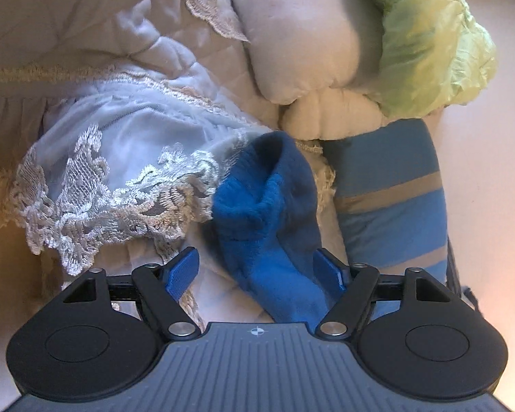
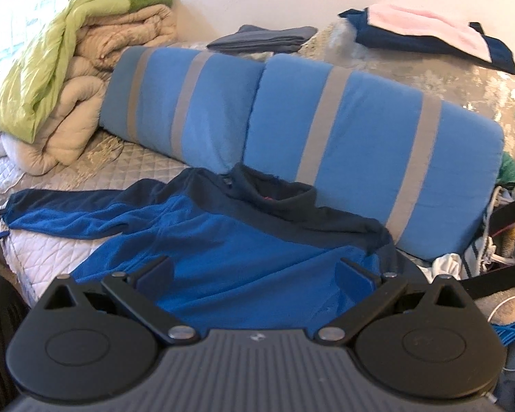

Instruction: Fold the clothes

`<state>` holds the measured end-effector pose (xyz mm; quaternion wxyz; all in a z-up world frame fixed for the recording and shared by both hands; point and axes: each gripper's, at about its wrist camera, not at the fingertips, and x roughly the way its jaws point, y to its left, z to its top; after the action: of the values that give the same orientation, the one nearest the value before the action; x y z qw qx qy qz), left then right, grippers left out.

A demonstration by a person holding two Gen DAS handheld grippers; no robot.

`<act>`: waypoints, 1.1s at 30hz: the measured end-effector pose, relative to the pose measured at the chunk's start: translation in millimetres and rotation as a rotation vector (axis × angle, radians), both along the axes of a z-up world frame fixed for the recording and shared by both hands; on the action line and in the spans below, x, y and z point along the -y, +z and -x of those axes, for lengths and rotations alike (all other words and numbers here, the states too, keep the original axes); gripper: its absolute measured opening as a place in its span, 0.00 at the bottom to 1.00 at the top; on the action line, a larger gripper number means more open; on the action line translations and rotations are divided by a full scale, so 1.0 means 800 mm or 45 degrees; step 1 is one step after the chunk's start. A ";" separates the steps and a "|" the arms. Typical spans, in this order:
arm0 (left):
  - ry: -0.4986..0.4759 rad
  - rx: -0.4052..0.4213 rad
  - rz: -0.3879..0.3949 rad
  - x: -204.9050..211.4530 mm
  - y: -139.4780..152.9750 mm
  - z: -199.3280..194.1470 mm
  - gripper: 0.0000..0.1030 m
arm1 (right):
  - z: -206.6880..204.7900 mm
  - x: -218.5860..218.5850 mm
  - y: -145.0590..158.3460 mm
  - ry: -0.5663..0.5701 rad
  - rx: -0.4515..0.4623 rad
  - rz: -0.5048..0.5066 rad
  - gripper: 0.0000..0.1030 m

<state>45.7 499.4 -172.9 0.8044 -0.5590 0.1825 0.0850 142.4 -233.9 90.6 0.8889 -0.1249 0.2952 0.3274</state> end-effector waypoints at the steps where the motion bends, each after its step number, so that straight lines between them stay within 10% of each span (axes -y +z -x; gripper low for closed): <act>1: 0.006 0.013 0.011 -0.001 -0.003 -0.001 0.58 | 0.001 -0.004 -0.002 0.008 0.000 0.007 1.00; 7: -0.008 -0.033 -0.015 -0.003 0.000 -0.019 0.11 | 0.003 -0.023 -0.014 0.033 -0.022 0.027 1.00; 25: -0.115 0.018 -0.504 0.022 0.257 -0.104 0.06 | 0.032 -0.244 -0.140 0.379 0.110 0.172 1.00; 33: -0.096 0.039 -0.573 0.033 0.306 -0.139 0.06 | 0.033 -0.368 -0.204 0.347 0.226 0.198 0.99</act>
<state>157.0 472.7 71.6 0.9141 -0.3595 0.1673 0.0850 116.1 60.9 -72.8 0.8465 -0.2605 0.2203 0.4087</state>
